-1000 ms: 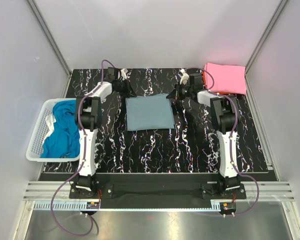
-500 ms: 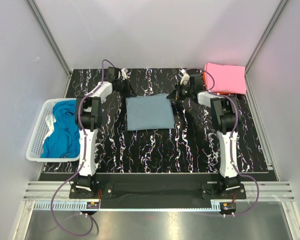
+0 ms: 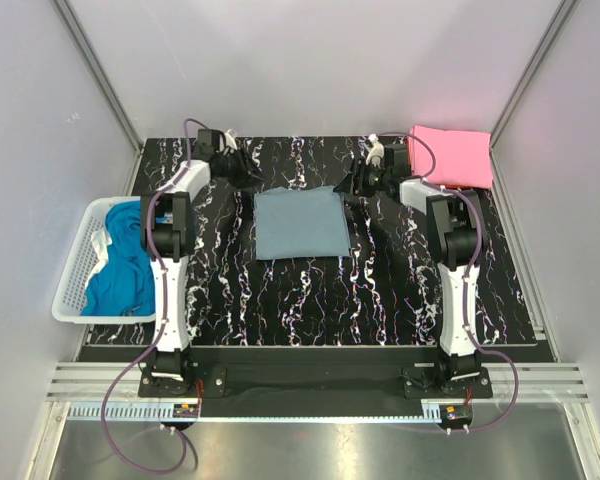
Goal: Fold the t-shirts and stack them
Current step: Fold the tshirt, then neatly place the folded tshirt to the corner
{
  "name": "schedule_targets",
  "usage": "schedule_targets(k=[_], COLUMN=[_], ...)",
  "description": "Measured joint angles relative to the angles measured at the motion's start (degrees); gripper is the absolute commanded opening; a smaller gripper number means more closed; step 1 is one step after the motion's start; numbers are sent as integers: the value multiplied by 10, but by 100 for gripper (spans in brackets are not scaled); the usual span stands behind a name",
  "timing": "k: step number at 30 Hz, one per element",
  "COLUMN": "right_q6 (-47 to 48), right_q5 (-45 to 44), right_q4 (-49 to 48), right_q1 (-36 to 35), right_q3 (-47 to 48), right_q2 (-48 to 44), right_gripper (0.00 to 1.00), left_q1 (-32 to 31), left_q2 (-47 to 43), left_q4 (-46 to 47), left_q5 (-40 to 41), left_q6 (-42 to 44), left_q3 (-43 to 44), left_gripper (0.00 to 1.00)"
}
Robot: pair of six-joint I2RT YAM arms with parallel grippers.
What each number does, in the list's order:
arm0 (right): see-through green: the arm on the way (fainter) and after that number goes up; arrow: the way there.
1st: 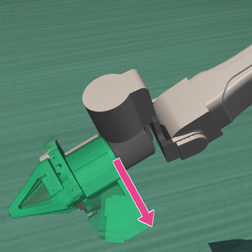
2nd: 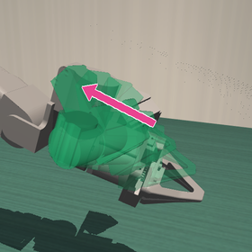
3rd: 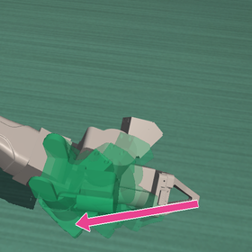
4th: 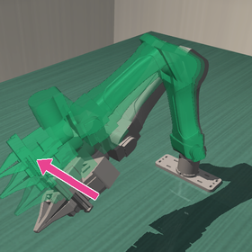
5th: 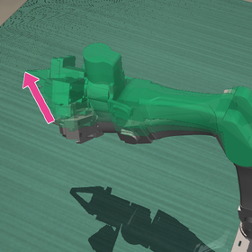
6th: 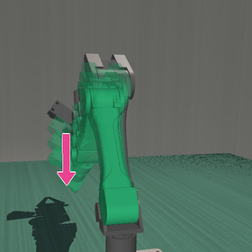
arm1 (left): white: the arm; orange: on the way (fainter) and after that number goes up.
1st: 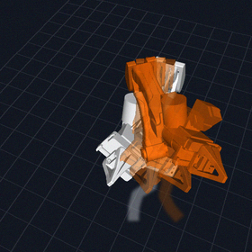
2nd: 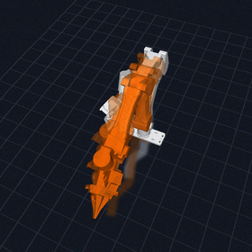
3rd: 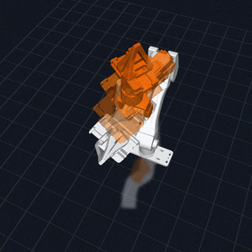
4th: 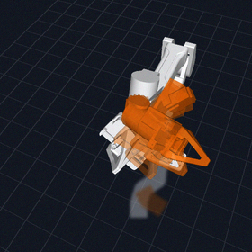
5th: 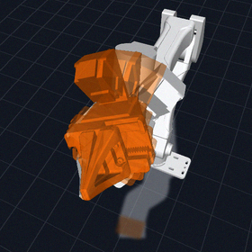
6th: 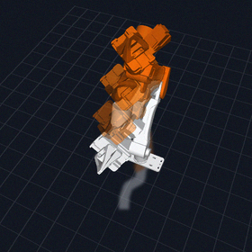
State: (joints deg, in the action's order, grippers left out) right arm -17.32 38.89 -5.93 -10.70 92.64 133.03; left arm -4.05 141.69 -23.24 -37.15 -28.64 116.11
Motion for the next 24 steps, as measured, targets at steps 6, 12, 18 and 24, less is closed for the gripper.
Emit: schedule_targets(k=[6, 12, 18, 24], right_q6=[0, 18, 48, 64], right_q5=[-4, 0, 11, 28], right_q4=[59, 150, 226, 266], right_q1=[2, 2, 2, 3], right_q3=[11, 50, 116, 190], right_q2=[-37, -41, -10, 59], right_gripper=[71, 84, 89, 92], left_q1=[24, 11, -20, -24], left_q2=[-78, -182, -189, -148], left_q4=[29, 71, 83, 56], left_q5=[-20, -31, -34, -15], left_q6=[-30, -36, -29, -8], left_q3=[-68, -189, -257, -243], left_gripper=[38, 31, 29, 29])
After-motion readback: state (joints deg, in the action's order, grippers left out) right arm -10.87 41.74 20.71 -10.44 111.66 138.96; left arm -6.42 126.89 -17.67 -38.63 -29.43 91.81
